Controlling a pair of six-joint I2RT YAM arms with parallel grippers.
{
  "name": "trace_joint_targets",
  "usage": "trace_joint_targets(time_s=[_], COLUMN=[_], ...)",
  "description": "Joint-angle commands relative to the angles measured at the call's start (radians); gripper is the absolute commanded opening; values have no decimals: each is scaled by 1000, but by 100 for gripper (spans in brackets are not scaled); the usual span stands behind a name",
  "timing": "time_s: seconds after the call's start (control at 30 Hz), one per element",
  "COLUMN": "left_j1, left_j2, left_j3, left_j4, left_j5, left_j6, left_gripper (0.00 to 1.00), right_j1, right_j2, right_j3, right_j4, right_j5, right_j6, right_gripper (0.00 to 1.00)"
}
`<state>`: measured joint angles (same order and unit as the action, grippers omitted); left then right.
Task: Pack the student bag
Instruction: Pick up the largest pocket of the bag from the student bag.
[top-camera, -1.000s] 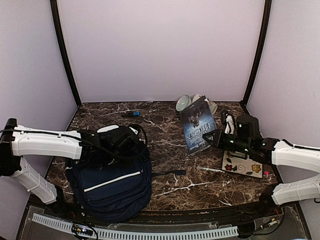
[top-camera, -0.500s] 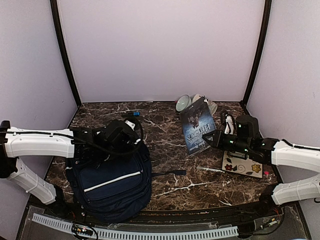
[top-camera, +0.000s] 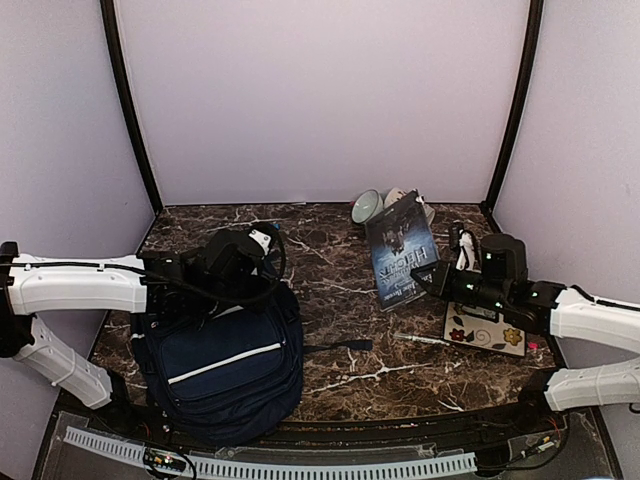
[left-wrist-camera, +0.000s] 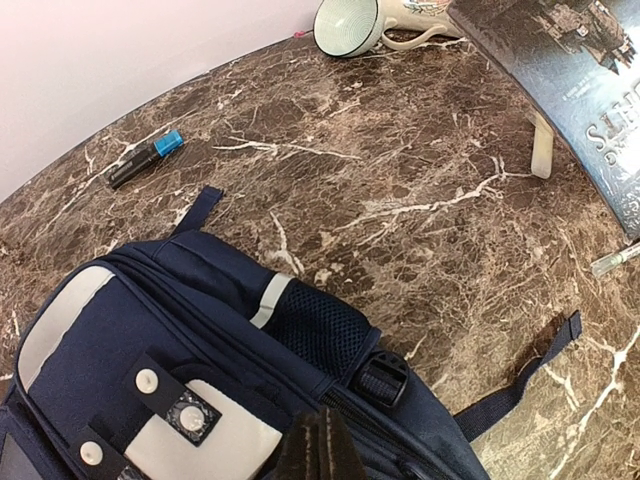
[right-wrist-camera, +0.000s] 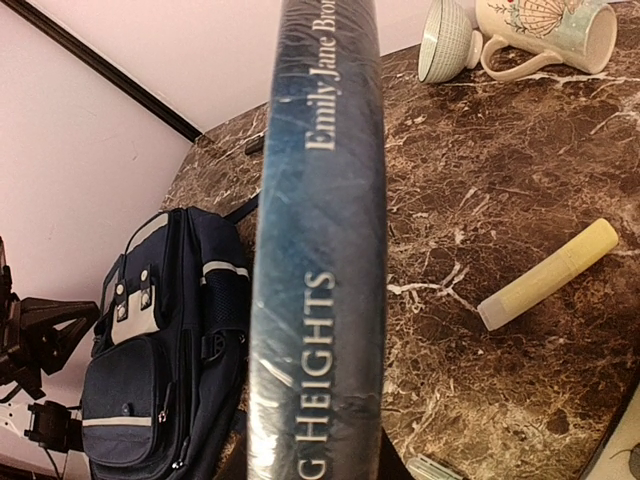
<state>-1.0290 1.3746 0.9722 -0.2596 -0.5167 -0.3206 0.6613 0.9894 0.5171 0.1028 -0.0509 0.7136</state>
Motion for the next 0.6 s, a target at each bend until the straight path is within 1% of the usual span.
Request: trace_joint_targets(time_s=[0.0, 0.47, 0.53, 0.57], left_j1=[6, 6, 6, 6], left_j2=[-34, -46, -53, -54], left_j3=[6, 19, 21, 28], left_j4=[7, -17, -22, -29], left_j5=[0, 23, 32, 31], left_j6=[10, 8, 15, 17], left_gripper=[0, 0, 2, 5], right_j1=[8, 8, 8, 8], right_j2=[-49, -38, -35, -33], right_j3=[18, 13, 14, 14], right_j4=[165, 193, 197, 202], right_j5=[19, 9, 4, 1], right_j6=[-24, -17, -16, -13], right_gripper=[0, 0, 0, 0])
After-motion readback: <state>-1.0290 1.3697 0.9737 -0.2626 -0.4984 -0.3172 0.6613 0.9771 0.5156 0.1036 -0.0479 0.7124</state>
